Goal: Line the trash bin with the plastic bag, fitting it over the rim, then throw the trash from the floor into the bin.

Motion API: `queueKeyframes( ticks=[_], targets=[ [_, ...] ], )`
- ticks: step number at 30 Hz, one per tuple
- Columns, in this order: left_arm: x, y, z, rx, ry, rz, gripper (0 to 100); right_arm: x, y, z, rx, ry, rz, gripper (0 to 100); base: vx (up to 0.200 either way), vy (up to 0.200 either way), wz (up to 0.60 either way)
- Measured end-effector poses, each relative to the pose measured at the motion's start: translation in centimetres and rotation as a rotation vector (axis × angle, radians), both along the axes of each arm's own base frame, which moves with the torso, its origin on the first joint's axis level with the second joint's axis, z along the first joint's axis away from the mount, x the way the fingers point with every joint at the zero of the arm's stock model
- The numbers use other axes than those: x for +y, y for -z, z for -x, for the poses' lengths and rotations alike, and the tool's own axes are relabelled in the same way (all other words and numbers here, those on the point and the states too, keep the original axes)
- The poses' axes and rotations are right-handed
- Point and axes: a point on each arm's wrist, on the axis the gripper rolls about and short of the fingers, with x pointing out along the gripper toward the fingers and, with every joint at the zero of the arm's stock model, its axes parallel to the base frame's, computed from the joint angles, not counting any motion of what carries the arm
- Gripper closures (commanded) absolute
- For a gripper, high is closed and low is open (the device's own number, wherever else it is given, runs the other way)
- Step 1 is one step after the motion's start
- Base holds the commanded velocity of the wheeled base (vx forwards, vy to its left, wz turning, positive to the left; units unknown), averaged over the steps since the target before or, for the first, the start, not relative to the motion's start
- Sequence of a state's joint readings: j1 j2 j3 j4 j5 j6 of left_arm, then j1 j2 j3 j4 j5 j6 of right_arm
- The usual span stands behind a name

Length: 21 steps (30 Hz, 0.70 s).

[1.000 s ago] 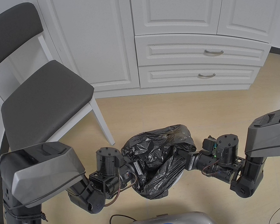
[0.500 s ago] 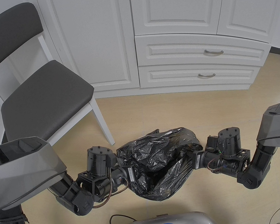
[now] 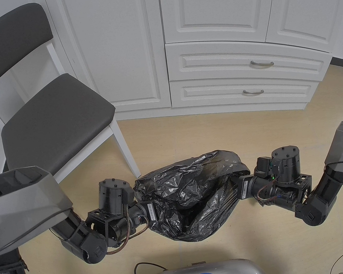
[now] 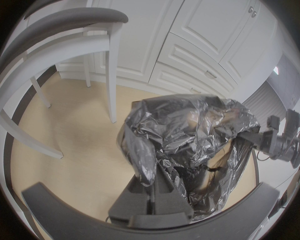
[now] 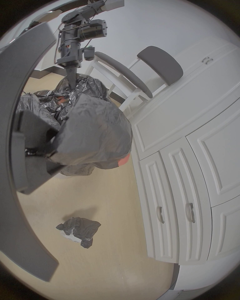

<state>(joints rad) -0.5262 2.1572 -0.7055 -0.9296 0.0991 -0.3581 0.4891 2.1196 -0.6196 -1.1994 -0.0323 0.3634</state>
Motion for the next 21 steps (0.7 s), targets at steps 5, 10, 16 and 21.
queueKeyframes(
  ticks=[5, 10, 16, 21],
  targets=[
    [1.0, -2.1, 0.3, -0.029, -0.015, 0.016, 100, -0.1, 0.3, 0.1, 0.037, 0.002, 0.021, 100, 0.0, 0.0, 0.0],
    [1.8, -3.7, 1.1, 0.0, -0.019, 0.0, 100, -0.1, 0.9, -0.2, 0.063, 0.013, 0.043, 100, 0.0, 0.0, 0.0],
    [2.3, -5.5, 1.8, -0.008, -0.011, 0.011, 100, -0.4, 3.0, -1.2, 0.101, 0.062, 0.14, 100, 0.0, 0.0, 0.0],
    [2.5, -6.2, 2.2, -0.002, -0.005, 0.012, 100, -0.5, 4.8, -1.8, 0.136, 0.076, 0.182, 100, 0.0, 0.0, 0.0]
  ],
)
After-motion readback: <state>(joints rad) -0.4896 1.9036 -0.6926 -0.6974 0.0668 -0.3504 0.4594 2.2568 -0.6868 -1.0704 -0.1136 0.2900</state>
